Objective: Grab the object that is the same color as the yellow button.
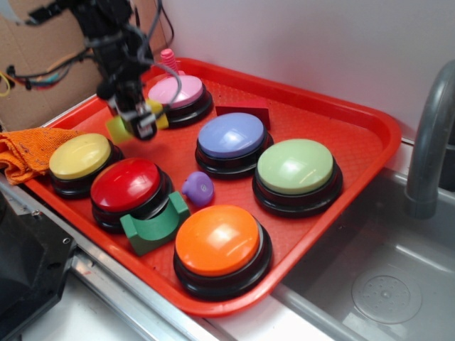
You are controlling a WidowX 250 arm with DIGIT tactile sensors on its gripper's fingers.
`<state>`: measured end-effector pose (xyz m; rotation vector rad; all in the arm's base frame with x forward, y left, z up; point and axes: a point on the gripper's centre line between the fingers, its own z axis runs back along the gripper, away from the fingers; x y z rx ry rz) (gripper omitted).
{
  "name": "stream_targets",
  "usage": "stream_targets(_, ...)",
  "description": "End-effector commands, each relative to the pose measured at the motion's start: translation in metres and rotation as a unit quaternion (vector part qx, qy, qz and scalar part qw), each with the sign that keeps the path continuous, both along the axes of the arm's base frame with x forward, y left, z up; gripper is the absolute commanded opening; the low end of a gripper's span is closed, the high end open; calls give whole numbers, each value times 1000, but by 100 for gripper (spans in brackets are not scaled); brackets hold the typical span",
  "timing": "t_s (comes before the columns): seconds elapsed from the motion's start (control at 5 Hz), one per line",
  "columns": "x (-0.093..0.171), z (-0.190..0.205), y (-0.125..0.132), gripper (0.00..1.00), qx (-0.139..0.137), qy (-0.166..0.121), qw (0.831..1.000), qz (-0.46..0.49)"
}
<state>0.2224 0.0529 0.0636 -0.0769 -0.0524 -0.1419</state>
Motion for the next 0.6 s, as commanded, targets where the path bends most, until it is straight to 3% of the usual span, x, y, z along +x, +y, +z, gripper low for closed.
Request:
stream_targets(0.0, 8, 103, 10, 0, 6, -13, 997, 79)
stream_targets(0.2, 4, 133, 11, 0, 2, -34, 995, 97)
stream_targets(0.4, 3, 147, 6, 0, 19, -49, 992, 114)
